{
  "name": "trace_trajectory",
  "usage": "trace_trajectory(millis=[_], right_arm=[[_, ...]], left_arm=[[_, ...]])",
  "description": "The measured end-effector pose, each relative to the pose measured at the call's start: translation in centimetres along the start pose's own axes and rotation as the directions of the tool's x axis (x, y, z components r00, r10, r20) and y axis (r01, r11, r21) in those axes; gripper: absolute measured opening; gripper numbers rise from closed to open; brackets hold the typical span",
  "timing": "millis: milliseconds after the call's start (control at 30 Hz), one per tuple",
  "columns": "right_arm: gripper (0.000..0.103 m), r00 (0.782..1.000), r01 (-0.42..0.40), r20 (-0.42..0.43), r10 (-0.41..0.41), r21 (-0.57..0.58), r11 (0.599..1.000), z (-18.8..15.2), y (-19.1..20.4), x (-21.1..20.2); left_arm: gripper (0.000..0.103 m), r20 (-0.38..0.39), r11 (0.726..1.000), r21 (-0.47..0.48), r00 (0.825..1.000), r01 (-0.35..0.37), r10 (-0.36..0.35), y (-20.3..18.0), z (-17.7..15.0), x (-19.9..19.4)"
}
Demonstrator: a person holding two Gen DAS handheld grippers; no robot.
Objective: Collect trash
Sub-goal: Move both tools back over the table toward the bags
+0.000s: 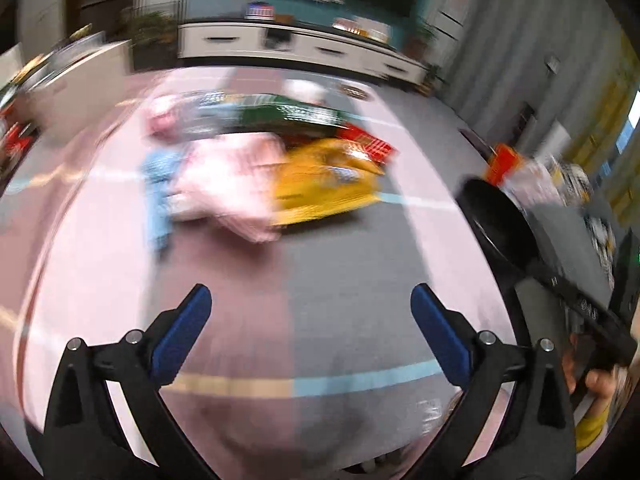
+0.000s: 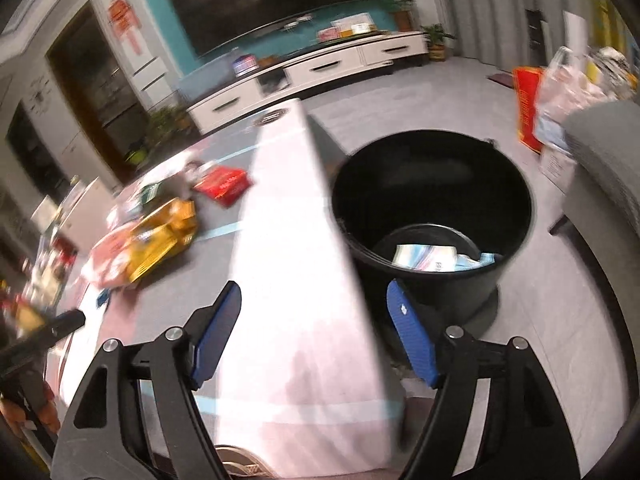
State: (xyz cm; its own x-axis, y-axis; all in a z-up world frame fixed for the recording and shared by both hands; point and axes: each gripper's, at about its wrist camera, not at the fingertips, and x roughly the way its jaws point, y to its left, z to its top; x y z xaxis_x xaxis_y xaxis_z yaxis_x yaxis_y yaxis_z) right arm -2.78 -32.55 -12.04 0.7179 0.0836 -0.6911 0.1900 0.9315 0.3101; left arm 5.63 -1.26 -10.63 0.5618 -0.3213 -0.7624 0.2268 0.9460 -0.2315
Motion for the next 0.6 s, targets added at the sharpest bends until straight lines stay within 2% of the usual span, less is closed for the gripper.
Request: trace_trajectory(millis=[133,267,433,600], right_arm=[[0.074,0.995,-0.094,-0.050,0.091,-0.059,0.994,-0.3,3.9,1.3],[0.074,0.979,-0.179,-0.113,0.169,-0.084,0.980,-0.7,6.9,3.0],[0.074,0.954,-0.257,-0.168,0.249,-0.029,0.966,-0.8,8.7,5.2],[0.074,0.940,-0.285,-0.182,0.287,0.039,0.958,0.3,9.5,7.5]], left_arm=[[0.099,0.014,0.991,-0.136,1.000,0.003,-0.001,4.2,-0.1,-1.0],[0.099,0.012,0.970,-0.238,0.999,0.048,-0.047,7.0,-0.8,-0.9],[0.099,0.010,0.949,-0.302,0.996,0.091,-0.092,9.1,-1.5,-0.2],[0.099,0.040,0.937,-0.324,0.991,0.131,-0.125,9.5,0.1,0.9]])
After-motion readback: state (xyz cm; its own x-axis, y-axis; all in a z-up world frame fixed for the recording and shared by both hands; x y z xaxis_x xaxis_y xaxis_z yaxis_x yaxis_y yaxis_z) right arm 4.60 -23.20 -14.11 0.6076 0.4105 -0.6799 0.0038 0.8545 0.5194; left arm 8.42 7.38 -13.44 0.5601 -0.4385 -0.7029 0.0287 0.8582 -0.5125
